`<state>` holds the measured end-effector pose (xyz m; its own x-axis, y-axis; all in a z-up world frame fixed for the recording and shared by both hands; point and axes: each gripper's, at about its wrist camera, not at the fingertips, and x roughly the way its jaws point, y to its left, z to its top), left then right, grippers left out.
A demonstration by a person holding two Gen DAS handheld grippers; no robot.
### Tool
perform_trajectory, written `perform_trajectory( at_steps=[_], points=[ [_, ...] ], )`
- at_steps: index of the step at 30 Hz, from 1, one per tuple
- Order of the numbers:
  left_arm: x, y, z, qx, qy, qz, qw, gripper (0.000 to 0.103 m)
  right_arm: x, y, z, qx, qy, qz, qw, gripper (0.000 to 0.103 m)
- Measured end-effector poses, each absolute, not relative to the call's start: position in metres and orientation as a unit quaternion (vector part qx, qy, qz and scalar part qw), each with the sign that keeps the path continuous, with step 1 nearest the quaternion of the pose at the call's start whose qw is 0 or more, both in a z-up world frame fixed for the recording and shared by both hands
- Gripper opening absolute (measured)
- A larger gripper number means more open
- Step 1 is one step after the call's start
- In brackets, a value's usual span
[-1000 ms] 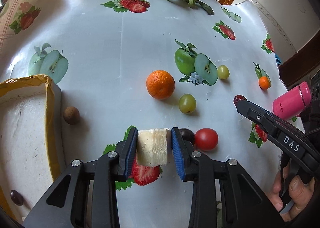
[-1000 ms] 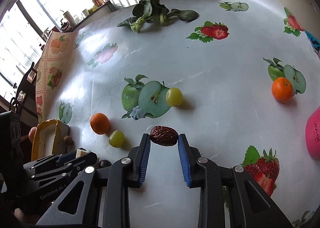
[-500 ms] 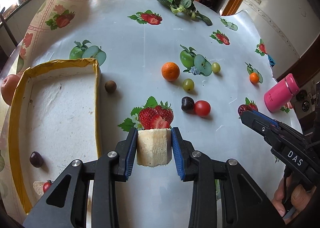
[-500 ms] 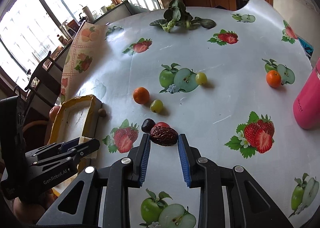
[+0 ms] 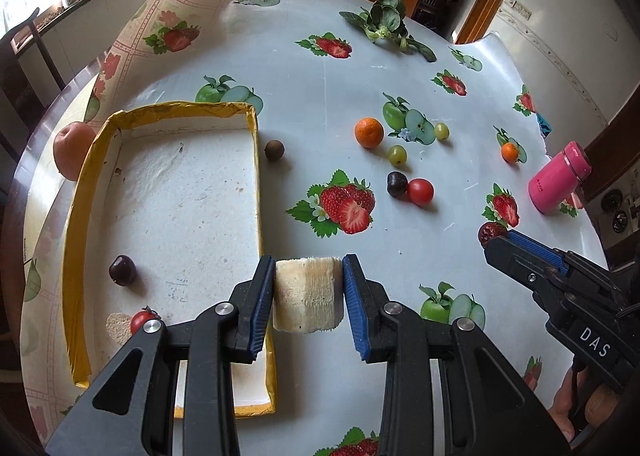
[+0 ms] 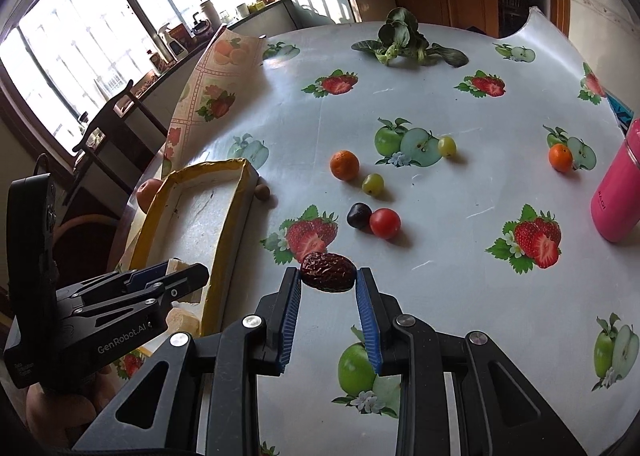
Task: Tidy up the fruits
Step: 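Carry white cube with left gripper over tray while right gripper carries date toward it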
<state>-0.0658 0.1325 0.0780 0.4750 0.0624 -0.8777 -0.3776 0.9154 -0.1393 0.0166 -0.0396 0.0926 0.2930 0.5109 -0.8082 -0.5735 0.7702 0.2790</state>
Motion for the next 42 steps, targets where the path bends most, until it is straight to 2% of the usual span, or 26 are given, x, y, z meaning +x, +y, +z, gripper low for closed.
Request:
perform_trajectory(
  at_steps=[17, 42],
  points=[
    [-0.110, 0.172, 0.079, -0.177, 0.487, 0.176, 0.837, 0.031, -0.036, 0.008, 0.091, -0.072, 0.488, 0.386, 0.779, 0.029],
    [-0.121, 0.226, 0.063, -0.214, 0.489, 0.201, 0.821, 0.031, -0.051, 0.055, 0.079, -0.096, 0.492, 0.419, 0.757, 0.029]
  ],
)
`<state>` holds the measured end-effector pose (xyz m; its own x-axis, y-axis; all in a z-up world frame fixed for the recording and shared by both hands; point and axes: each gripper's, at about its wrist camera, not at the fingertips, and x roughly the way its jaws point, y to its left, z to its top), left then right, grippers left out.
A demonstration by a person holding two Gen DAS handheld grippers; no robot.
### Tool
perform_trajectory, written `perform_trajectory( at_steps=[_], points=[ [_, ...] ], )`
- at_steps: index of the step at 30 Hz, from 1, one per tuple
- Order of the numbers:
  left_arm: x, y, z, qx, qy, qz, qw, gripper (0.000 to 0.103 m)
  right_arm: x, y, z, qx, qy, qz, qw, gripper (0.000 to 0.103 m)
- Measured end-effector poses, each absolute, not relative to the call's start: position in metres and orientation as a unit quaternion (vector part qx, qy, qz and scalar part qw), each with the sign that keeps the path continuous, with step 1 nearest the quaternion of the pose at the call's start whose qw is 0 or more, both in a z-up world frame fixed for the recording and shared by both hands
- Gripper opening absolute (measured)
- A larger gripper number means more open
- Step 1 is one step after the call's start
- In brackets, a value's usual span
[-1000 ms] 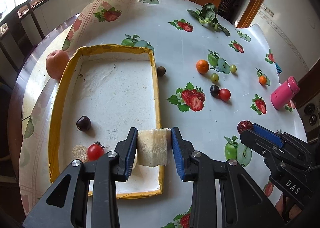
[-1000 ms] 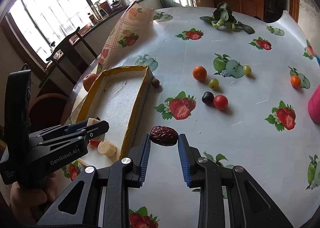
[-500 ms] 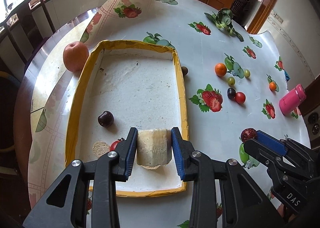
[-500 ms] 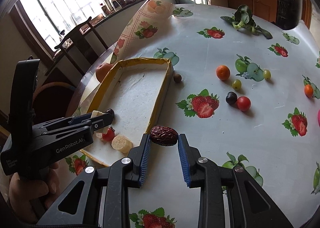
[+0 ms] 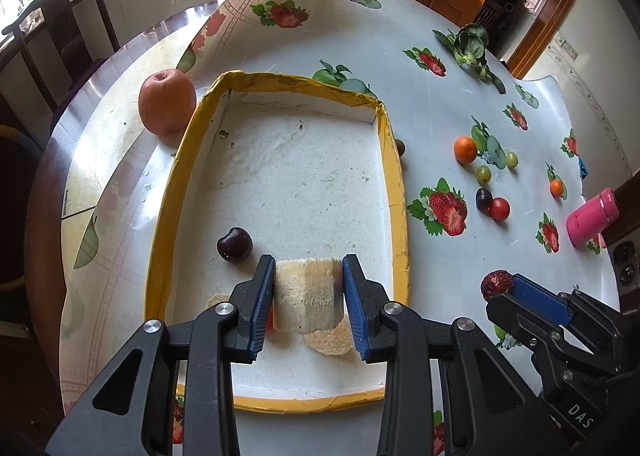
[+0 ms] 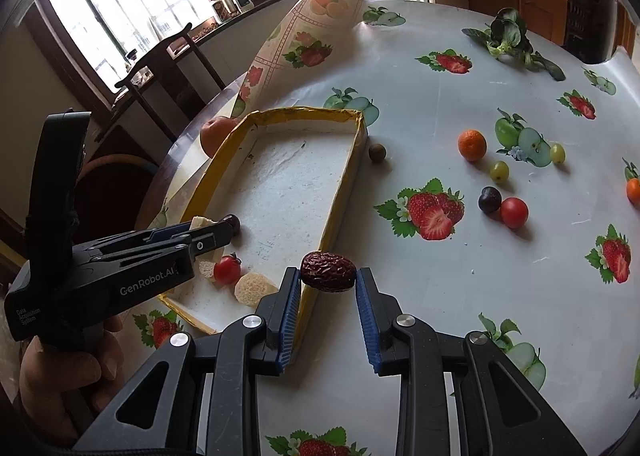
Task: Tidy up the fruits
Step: 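Carry white cube with left gripper over tray while right gripper carries date toward it, then open left gripper to drop white cube in tray while right gripper drops date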
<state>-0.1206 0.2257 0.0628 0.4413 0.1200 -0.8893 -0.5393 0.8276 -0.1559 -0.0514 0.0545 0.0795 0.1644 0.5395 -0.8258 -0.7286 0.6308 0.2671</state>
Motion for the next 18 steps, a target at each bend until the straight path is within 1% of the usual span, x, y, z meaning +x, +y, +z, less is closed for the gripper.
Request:
perform_trajectory(
  at_steps=[8, 18],
  points=[
    [-0.094, 0.271, 0.059, -0.220, 0.489, 0.222, 0.815, 0.031, -0.052, 0.102, 0.069, -0.104, 0.491, 0.446, 0.741, 0.029],
    [-0.074, 0.284, 0.023, -0.231, 0.513, 0.222, 0.796, 0.031, -0.054, 0.155, 0.031, -0.132, 0.519, 0.459, 0.708, 0.029]
  ],
)
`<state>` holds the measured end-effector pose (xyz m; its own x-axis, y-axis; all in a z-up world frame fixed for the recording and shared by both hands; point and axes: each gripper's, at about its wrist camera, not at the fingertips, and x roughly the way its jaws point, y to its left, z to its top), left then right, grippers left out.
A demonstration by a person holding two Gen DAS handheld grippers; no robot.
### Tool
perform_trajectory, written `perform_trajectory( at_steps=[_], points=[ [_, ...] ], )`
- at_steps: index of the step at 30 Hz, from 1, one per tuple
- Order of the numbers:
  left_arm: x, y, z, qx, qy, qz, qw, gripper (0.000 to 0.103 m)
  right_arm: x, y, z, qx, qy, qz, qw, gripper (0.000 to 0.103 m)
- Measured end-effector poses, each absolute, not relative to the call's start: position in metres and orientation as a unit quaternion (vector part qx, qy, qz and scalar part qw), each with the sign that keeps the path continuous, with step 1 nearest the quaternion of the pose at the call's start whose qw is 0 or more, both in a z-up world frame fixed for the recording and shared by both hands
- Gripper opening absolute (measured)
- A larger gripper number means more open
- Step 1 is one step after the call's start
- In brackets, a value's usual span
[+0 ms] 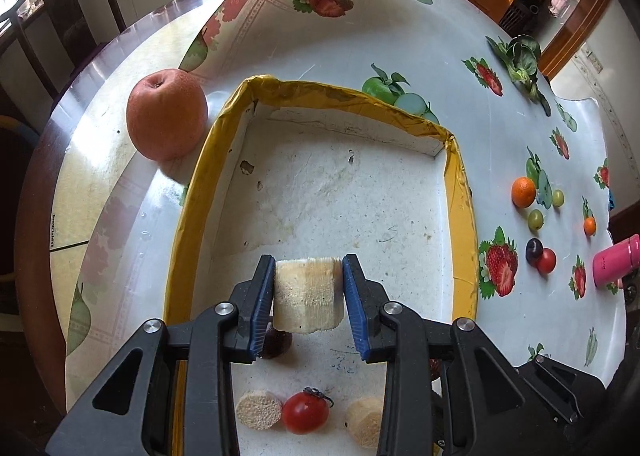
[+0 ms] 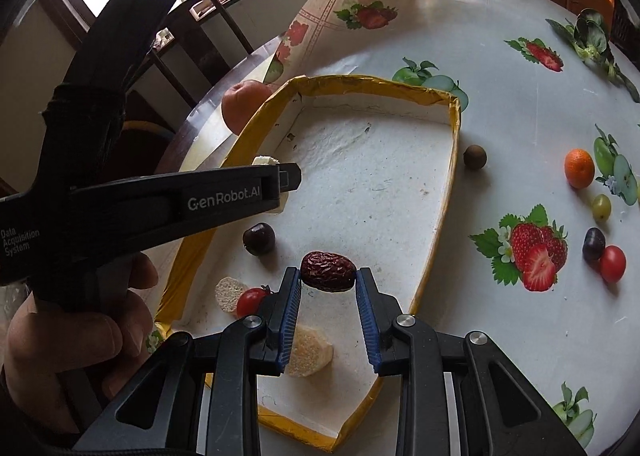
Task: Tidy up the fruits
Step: 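Open left gripper to drop white cube in tray while right gripper drops date, then withdraw both grippers from tray toward dark cherry and red tomato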
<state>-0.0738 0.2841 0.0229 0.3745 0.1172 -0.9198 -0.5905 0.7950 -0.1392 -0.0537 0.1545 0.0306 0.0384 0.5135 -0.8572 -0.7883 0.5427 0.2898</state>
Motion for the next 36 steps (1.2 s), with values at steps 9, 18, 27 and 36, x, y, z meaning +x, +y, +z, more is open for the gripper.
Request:
perform_trajectory(
  at_steps=[9, 18, 27, 36],
  points=[
    [-0.070, 0.288, 0.003, -0.240, 0.529, 0.225, 0.782, 0.031, -0.056, 0.168, 0.014, -0.150, 0.530, 0.465, 0.693, 0.029],
    [-0.073, 0.286, -0.001, -0.235, 0.540, 0.237, 0.772, 0.047, -0.061, 0.178, -0.010, -0.181, 0.556, 0.457, 0.670, 0.034],
    [-0.088, 0.277, 0.032, -0.226, 0.514, 0.240, 0.792, 0.050, -0.064, 0.155, 0.022, -0.160, 0.534, 0.463, 0.689, 0.040],
    [-0.094, 0.255, 0.048, -0.230, 0.506, 0.225, 0.801, 0.050, -0.057, 0.109, 0.057, -0.124, 0.520, 0.444, 0.719, 0.041]
  ],
)
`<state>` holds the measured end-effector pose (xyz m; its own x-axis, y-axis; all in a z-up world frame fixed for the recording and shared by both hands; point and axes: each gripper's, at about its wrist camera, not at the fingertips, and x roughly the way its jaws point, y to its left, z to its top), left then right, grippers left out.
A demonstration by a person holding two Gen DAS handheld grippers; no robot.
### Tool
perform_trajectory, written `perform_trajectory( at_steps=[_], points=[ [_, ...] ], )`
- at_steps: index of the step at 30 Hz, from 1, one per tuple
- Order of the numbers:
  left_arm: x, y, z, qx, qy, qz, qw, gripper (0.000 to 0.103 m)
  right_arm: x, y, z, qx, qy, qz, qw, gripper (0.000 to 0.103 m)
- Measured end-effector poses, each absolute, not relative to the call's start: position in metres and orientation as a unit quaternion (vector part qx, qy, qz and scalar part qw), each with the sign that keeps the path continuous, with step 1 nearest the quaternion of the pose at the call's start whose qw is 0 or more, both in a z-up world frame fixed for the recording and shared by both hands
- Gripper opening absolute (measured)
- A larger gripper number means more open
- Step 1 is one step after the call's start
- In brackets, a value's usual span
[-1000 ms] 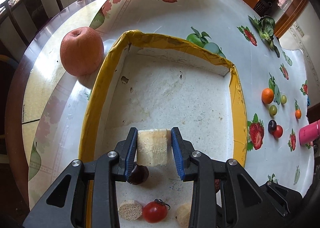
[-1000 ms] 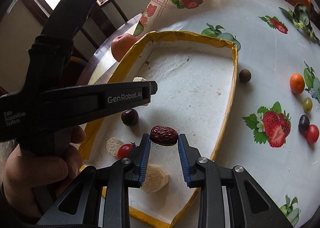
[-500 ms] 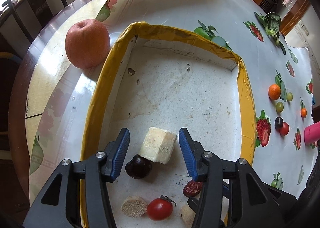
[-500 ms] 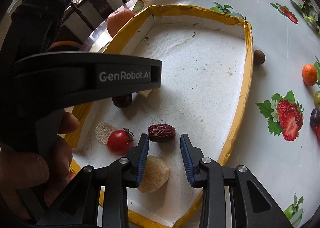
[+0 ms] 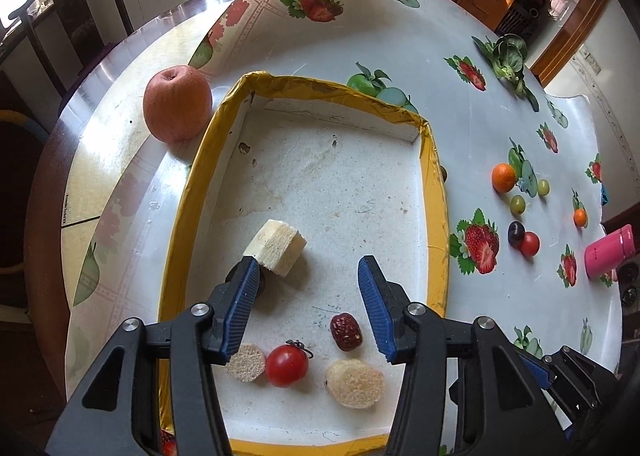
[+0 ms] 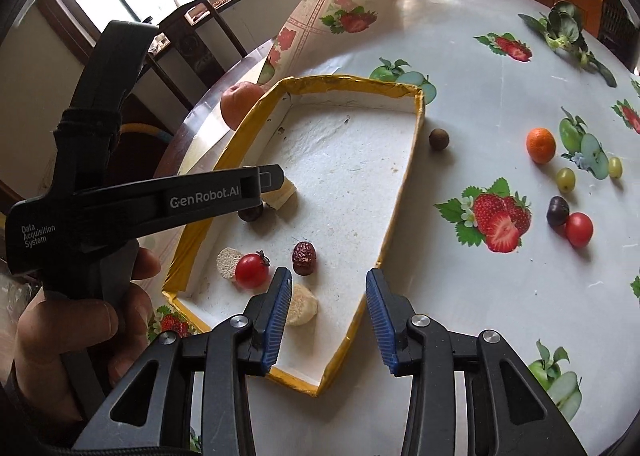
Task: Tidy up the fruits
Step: 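Withdraw both grippers from tray toward dark cherry and red tomato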
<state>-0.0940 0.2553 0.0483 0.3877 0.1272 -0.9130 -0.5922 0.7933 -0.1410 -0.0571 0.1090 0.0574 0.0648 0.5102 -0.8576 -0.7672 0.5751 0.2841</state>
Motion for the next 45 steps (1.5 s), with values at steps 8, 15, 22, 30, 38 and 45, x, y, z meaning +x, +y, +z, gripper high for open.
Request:
perform_trajectory(
  at_steps=[8, 15, 22, 30, 38, 45],
  points=[
    [-0.089, 0.220, 0.062, -0.213, 0.504, 0.199, 0.813, 0.050, -0.043, 0.057, 0.064, -0.101, 0.526, 0.404, 0.742, 0.041],
    [-0.084, 0.194, 0.070, -0.199, 0.505, 0.181, 0.820, 0.050, -0.030, 0.016, 0.068, -0.082, 0.523, 0.378, 0.760, 0.042],
    [-0.075, 0.170, 0.072, -0.190, 0.508, 0.163, 0.824, 0.050, -0.018, -0.019, 0.067, -0.065, 0.527, 0.351, 0.771, 0.042],
    [-0.061, 0.144, 0.070, -0.181, 0.515, 0.141, 0.826, 0.050, -0.005, -0.055, 0.060, -0.050, 0.533, 0.321, 0.782, 0.042],
    [-0.046, 0.128, 0.063, -0.173, 0.527, 0.125, 0.822, 0.050, 0.018, -0.066, 0.048, -0.041, 0.530, 0.305, 0.790, 0.042],
    [-0.028, 0.118, 0.051, -0.169, 0.538, 0.112, 0.818, 0.050, 0.060, -0.046, 0.030, -0.040, 0.527, 0.305, 0.792, 0.041]
  ],
)
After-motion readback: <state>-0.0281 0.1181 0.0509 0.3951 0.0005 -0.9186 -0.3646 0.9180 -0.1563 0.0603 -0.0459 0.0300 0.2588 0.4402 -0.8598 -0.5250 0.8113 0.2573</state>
